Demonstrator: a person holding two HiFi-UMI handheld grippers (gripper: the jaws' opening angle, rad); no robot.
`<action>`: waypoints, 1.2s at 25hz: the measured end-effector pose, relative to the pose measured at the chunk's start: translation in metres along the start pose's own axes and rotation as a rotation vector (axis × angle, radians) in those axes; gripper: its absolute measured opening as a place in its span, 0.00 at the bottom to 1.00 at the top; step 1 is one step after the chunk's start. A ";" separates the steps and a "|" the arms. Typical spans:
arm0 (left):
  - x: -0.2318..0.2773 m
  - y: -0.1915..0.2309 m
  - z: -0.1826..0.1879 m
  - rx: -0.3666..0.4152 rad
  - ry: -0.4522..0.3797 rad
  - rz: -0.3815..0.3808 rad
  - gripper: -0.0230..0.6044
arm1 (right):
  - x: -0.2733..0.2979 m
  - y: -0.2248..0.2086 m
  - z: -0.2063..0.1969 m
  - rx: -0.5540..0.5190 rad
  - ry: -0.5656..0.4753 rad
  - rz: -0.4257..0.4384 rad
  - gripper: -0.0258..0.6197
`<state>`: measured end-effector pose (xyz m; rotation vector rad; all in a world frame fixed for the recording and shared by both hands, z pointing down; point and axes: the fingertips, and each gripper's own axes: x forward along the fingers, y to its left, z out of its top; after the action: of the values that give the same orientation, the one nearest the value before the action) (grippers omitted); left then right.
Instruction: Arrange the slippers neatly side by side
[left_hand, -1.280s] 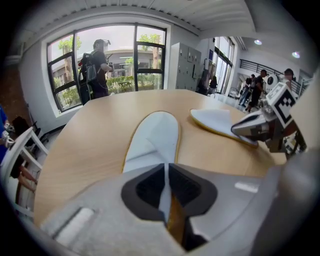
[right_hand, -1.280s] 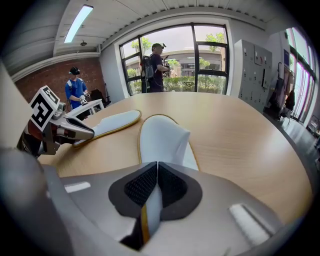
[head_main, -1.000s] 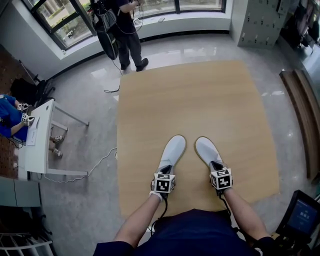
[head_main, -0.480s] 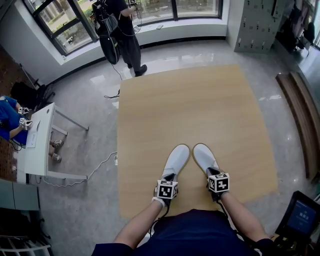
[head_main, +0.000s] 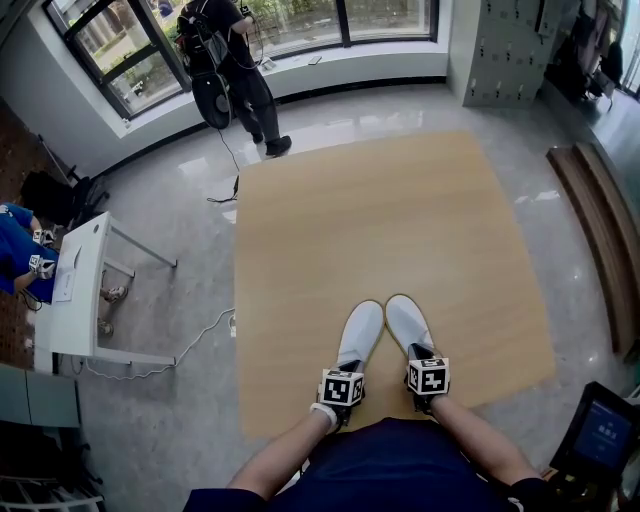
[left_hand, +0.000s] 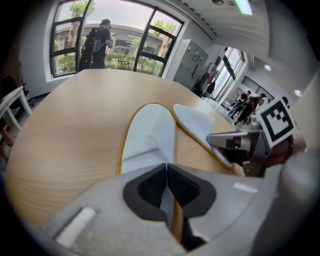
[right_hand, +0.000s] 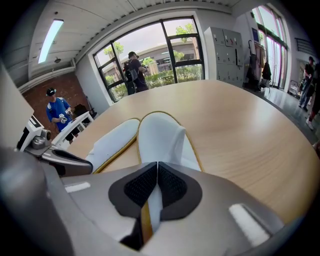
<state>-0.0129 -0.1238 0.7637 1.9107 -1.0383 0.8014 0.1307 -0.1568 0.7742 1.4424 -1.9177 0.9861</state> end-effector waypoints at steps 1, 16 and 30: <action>0.001 -0.003 -0.001 0.002 0.004 -0.005 0.05 | -0.001 0.001 -0.002 0.004 0.001 0.000 0.06; 0.002 -0.028 -0.016 0.030 0.055 -0.063 0.04 | -0.008 0.031 -0.031 0.056 0.076 0.109 0.06; 0.001 -0.037 -0.023 0.040 0.072 -0.075 0.04 | -0.008 0.062 -0.046 0.011 0.112 0.206 0.06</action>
<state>0.0164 -0.0913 0.7625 1.9283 -0.9080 0.8470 0.0733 -0.1054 0.7804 1.1857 -2.0091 1.1465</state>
